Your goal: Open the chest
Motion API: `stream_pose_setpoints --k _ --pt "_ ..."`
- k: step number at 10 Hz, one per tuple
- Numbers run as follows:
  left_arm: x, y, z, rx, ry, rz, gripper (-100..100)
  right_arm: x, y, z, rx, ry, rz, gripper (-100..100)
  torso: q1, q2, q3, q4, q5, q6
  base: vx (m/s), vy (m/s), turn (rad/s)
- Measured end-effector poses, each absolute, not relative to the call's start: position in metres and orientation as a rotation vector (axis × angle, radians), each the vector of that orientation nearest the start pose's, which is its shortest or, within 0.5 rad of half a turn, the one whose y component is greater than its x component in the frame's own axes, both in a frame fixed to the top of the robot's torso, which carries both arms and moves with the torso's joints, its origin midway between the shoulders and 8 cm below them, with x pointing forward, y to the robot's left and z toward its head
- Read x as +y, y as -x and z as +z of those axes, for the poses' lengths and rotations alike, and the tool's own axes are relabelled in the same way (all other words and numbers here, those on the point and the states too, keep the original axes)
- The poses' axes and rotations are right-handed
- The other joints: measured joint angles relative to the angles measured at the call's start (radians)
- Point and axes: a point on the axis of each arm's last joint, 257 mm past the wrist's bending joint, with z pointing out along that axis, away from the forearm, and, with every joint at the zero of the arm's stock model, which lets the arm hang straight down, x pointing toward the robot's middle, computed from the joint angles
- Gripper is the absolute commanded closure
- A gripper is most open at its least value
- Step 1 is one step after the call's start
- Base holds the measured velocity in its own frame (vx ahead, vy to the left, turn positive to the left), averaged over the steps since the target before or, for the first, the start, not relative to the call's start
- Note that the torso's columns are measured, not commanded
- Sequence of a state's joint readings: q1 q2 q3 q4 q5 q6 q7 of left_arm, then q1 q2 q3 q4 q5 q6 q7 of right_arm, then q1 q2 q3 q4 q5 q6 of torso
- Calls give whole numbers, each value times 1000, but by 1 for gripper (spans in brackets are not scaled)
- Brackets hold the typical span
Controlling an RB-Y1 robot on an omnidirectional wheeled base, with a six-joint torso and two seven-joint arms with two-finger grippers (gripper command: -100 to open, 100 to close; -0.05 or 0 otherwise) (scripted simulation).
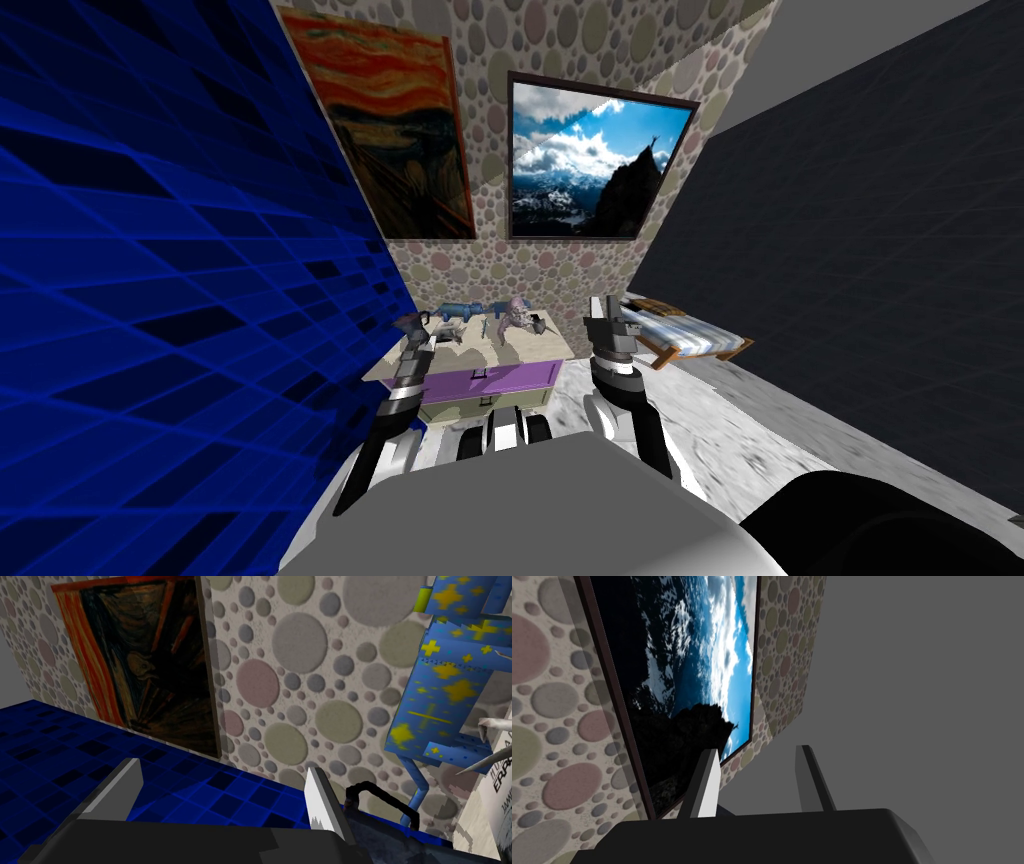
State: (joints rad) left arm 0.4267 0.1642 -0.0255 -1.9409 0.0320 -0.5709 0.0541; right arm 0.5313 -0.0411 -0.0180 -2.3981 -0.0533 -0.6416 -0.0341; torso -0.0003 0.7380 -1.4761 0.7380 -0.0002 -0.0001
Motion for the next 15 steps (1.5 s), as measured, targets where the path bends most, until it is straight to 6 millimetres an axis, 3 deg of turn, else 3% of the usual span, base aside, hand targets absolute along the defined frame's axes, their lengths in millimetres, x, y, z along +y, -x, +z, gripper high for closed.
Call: stream_pose_setpoints --k 15 --pt "284 -391 -195 954 789 -1295 -100 -277 -287 89 448 -477 1393 0 0 0 0 0 0 0 3 -18 -10"
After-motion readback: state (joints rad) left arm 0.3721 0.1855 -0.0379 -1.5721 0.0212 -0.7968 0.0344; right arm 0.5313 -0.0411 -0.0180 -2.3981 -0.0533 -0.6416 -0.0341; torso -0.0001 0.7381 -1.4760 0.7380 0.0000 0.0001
